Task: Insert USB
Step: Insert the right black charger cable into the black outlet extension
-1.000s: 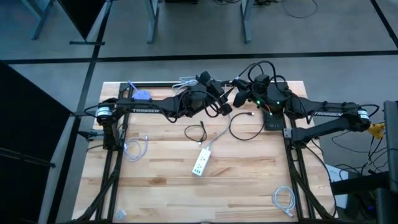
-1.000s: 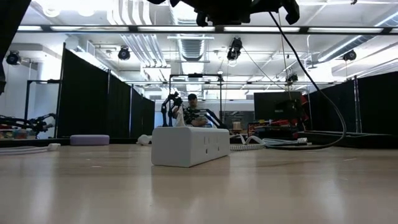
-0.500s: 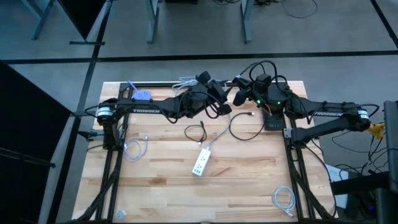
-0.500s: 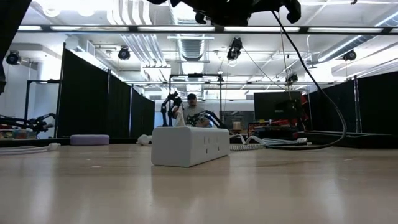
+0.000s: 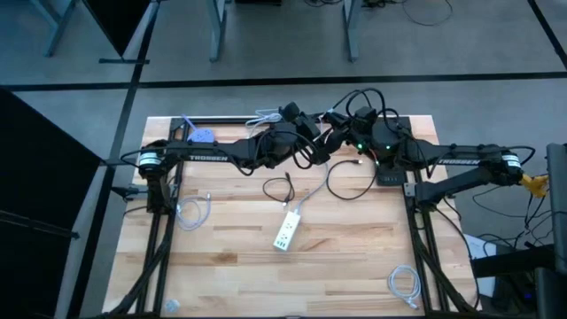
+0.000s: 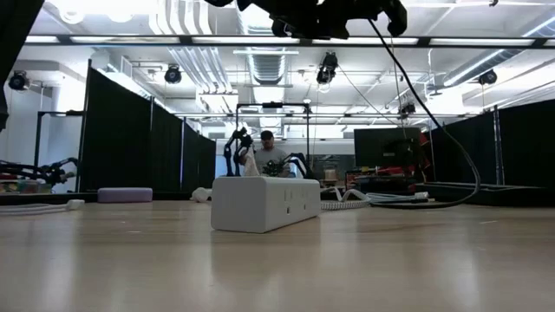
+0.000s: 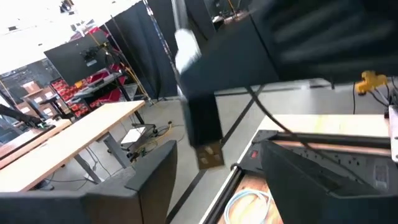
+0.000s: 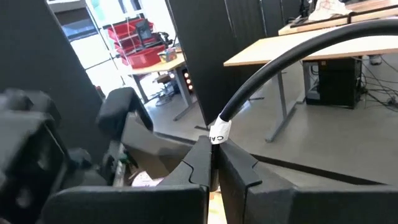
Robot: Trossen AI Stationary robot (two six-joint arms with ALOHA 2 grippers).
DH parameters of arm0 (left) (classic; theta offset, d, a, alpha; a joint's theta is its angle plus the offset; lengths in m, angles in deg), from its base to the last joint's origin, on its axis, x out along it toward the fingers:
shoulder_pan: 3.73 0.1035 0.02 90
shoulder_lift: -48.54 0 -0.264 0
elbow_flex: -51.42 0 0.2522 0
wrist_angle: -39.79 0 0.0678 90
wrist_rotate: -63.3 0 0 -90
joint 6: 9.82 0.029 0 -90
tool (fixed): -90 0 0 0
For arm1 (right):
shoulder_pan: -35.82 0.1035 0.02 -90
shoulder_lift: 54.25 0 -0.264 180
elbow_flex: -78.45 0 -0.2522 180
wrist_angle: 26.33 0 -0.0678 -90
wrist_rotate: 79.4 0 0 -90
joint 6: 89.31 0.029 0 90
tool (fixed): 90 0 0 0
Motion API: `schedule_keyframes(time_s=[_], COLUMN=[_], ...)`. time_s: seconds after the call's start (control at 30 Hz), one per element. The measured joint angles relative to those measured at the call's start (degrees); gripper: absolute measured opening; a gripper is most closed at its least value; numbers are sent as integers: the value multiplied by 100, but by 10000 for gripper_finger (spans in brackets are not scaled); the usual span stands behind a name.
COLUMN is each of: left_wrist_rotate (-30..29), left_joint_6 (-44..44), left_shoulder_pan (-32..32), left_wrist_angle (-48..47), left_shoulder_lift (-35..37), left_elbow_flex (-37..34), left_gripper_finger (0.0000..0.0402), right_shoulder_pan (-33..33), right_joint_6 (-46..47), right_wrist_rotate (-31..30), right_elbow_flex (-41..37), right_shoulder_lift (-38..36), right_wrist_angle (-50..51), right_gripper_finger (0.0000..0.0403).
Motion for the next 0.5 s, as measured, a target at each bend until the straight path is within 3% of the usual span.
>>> schedule_keyframes(time_s=[0.17, 0.5], left_wrist_rotate=[-22, -45], left_joint_6=[-16, -272], left_shoulder_pan=[0, 0], left_wrist_angle=[51, 45], left_shoulder_lift=[0, 0], left_elbow_flex=[0, 0], left_gripper_finger=[178, 49], right_shoulder_pan=[0, 0], right_joint_6=[33, 47], right_wrist_rotate=[2, 0], right_elbow_flex=[0, 0], right_shoulder_lift=[13, 13], right_wrist_angle=[2, 11], right_gripper_finger=[0, 0])
